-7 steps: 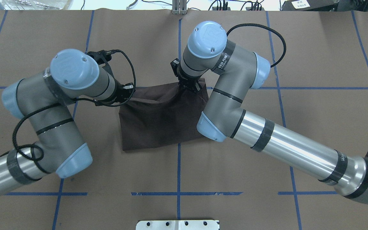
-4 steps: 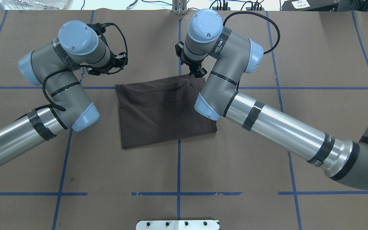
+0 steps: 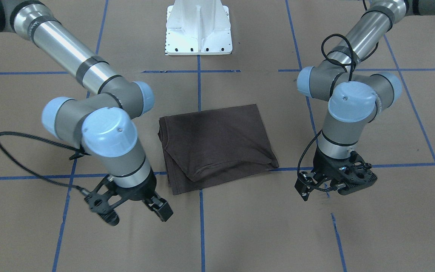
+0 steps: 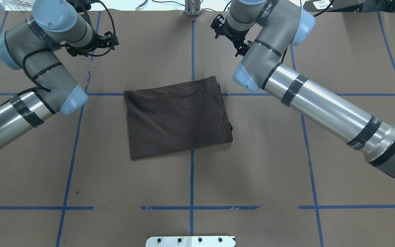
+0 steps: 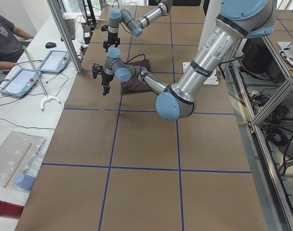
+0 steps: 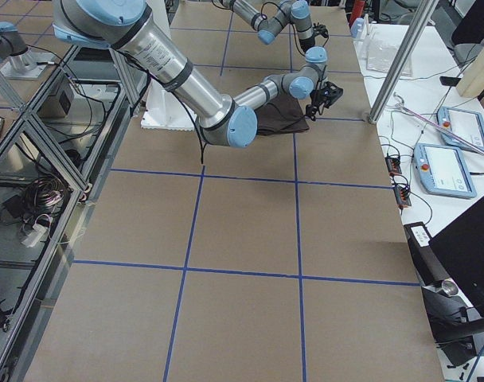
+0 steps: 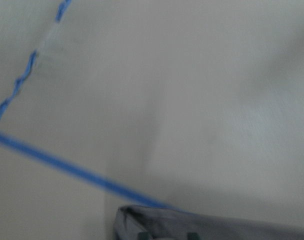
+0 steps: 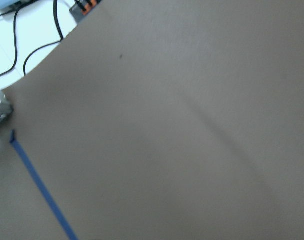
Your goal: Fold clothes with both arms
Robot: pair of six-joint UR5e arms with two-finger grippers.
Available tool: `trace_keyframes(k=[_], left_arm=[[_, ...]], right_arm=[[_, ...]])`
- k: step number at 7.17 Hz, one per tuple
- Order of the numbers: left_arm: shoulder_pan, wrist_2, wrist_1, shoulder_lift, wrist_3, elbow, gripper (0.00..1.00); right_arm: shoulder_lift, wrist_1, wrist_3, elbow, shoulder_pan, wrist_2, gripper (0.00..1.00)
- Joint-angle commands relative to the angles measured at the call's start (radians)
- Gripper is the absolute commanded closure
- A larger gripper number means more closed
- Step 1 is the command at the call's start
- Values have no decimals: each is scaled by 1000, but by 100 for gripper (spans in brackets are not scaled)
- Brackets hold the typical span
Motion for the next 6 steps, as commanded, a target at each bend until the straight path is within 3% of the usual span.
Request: trace_keyframes(k=[1, 3, 4, 6], left_arm=[[-135, -134, 2, 150, 247, -136, 0], [-324, -232, 10, 297, 624, -192, 0], [-445, -278, 14, 362, 883, -192, 0], [-650, -291, 48, 463, 1340, -152, 0]], right_arm=[[-191, -132, -426, 177, 178, 106, 0], [-396, -302, -996, 328, 370, 216, 0], [-517, -315, -1241, 354, 474, 317, 0], [-767, -315, -1636, 441, 602, 349, 0]])
